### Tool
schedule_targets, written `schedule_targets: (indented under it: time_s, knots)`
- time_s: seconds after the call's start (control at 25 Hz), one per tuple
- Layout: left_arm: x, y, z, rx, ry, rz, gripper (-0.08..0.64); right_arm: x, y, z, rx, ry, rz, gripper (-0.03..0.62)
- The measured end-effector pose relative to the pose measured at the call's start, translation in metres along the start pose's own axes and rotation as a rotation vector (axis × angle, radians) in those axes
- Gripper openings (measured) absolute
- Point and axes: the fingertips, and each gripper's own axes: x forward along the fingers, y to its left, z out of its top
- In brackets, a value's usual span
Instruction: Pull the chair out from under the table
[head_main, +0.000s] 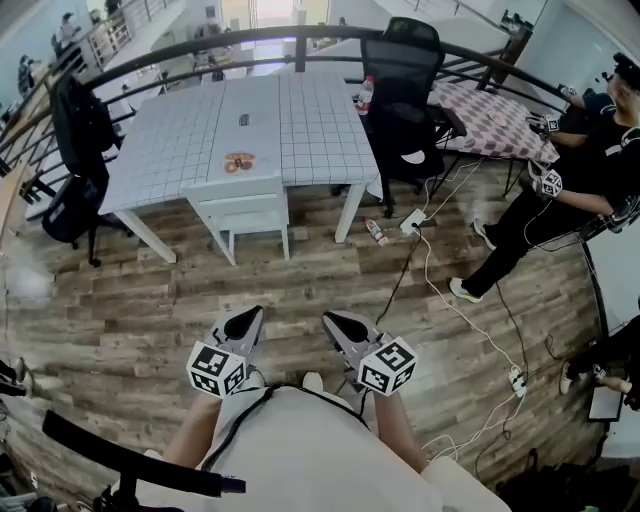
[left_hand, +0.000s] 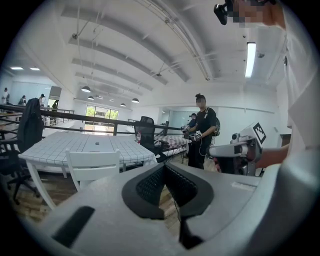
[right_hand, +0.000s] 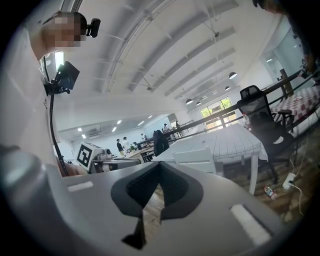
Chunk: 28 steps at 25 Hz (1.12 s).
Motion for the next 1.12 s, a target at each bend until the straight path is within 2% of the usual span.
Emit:
schedule_targets:
  time_s: [0.52,0.8,1.12]
  knots:
    - [0.02,-0.055,-0.021,0.005,0.034,0.075,0.006,-0.068,-0.039,-0.028,0.052,0.016,0.041,0.006]
    - [0.0,-0.031,-0.016,0.006,0.031,0.174,0.006,-0.073,-0.053,-0.029,0.096,-0.006,0.062,0.006]
    - [-0.001,0.005,-0.02,-0.022,0.024,0.249,0.006,-0.049,-0.065,-0.026,0.082,0.028,0.076,0.006]
